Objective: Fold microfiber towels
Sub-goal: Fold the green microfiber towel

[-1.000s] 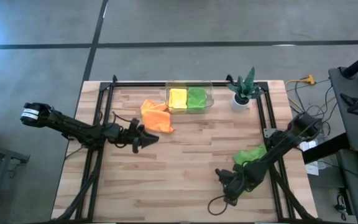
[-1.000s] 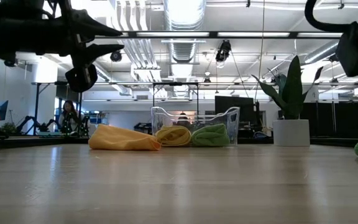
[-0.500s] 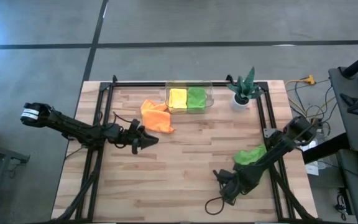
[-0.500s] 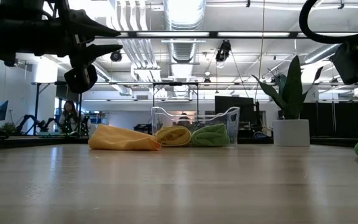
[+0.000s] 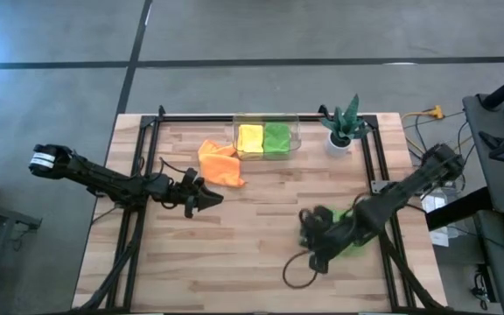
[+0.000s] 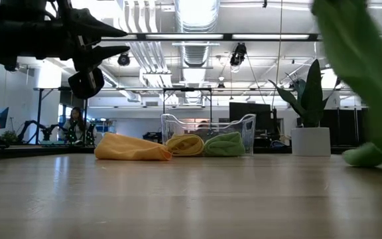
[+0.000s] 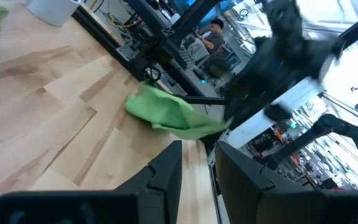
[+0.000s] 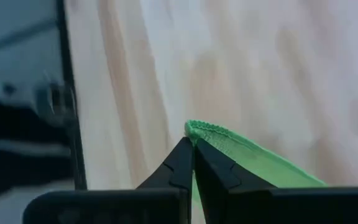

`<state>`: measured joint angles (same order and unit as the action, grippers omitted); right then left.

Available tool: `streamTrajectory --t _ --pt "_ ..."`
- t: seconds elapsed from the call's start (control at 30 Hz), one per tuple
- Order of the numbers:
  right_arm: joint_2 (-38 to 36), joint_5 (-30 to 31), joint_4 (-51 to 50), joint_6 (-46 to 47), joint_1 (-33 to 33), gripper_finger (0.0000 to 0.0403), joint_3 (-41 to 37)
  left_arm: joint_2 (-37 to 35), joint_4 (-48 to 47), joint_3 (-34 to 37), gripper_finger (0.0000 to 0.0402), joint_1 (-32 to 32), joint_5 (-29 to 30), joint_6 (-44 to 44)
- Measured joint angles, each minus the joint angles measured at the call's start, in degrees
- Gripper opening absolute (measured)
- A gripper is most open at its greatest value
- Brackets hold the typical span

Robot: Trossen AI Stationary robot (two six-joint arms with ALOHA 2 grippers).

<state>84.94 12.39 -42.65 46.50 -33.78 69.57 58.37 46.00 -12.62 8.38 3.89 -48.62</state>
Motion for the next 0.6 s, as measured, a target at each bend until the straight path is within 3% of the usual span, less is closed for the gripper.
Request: streamTrajectory --t 0.13,0.23,0.43,0.6 --pt "-4.6 7.5 0.9 -9.7 2.0 0.0008 5.4 0.0 0.1 0.0 0.0081 0.0 -0.3 0.0" --pt "-6.7 9.9 3.6 -19.0 4.3 0.0008 10.5 0.0 0.1 0.0 0.0081 0.0 -0.3 0.8" --pt "-5.3 6.6 16.1 -34.6 9.1 0.0008 20.5 -0.1 0.4 -0.2 0.0081 0.0 -0.4 2.5" --pt "-3.0 5.0 16.2 -36.5 10.6 0.0008 24.2 -0.1 2.9 -0.6 0.0081 0.0 -0.4 4.4"
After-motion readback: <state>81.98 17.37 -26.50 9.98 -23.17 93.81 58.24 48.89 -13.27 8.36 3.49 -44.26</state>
